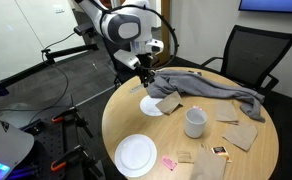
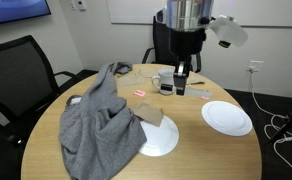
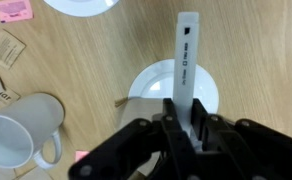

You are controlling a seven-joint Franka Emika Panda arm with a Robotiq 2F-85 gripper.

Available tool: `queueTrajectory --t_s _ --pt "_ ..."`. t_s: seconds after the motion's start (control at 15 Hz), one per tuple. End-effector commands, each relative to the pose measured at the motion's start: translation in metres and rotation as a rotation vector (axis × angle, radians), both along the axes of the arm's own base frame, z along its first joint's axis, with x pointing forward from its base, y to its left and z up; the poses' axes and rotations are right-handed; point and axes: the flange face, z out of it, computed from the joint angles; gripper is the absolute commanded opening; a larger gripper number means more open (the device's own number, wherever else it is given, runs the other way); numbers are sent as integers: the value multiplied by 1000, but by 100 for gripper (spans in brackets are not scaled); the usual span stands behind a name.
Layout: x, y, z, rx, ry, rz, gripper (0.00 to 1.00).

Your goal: Pick up the marker and put it inside the white mug

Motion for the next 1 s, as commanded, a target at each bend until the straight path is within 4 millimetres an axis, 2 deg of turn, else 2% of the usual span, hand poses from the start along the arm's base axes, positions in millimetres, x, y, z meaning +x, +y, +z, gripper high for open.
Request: queueTrajectory --t_s 0.0,0.4,0.73,0.8,0.93 --pt "2 -22 36 4 3 -51 5" --pt "15 -49 80 -3 6 -74 5" --pt "25 -55 107 -9 23 -79 5" --pt "26 -52 92 -19 7 -89 21" --pt "28 -53 98 -19 7 -90 21"
